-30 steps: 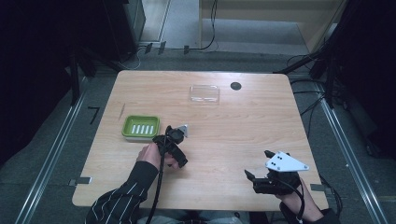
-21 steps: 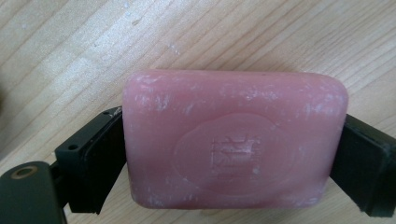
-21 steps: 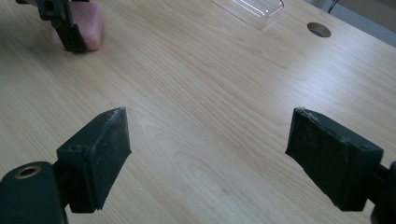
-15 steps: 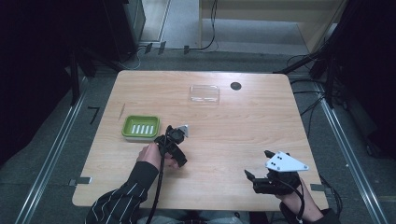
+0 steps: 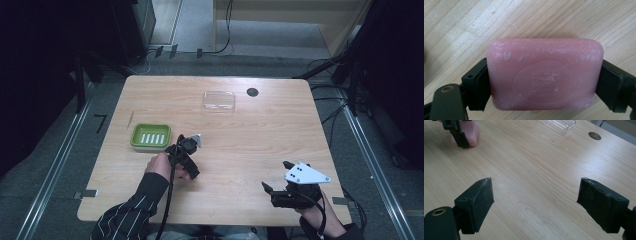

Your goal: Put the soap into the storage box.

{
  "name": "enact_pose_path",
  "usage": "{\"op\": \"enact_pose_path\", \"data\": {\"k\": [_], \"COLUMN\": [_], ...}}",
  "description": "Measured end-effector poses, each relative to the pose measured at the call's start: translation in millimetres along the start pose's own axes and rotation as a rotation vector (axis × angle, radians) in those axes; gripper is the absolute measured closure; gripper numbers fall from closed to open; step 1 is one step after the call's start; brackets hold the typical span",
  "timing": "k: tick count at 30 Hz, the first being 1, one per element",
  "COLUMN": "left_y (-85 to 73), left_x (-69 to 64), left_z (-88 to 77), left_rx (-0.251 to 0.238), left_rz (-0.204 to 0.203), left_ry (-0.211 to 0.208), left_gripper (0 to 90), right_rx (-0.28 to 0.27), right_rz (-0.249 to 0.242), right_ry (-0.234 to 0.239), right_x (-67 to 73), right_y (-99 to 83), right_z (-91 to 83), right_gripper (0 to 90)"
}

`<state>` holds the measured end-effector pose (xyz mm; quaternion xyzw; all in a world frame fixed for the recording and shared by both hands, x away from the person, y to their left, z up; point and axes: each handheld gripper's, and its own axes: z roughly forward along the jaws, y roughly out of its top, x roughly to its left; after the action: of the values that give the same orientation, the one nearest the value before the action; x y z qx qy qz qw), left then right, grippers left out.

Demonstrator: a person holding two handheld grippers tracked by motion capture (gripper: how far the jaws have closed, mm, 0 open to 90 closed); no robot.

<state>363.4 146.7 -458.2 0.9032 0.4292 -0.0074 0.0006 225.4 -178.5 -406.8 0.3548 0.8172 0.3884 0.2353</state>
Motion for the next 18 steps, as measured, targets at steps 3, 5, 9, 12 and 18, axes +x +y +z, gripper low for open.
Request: {"op": "enact_pose_path", "data": {"k": [3,5,9,12,18], "left_y": [-0.4,-0.9,-2.1,-2.4,-5.7], "left_x": [0.5,0.8,1.3,1.6,4.4], "left_z": [-0.1,-1.3,-3.4,-4.0,-7.9], "left_rx": [0.002,0.006,0.006,0.011,0.001], "left_rz": [-0.002,0.004,0.006,0.009,0.002], "left_ry": [0.000,0.007,0.002,0.005,0.007], "left_gripper": [13.9,13.9,13.9,13.9,13.9], "right_rx": [0.001,0.001,0.003,0.001,0.000], "right_rz": [-0.002,-0.002,0.002,-0.003,0.000], "right_ry": [0.000,0.001,0.001,0.002,0.000], "right_x": [-0.1,-0.1,0.2,0.1,0.0], "right_y": [0.0,0.0,0.0,0.0,0.0], "right_z": [0.0,0.0,-0.1,-0.1,0.0], "right_gripper": [13.8,13.8,13.8,13.8,13.8]}}
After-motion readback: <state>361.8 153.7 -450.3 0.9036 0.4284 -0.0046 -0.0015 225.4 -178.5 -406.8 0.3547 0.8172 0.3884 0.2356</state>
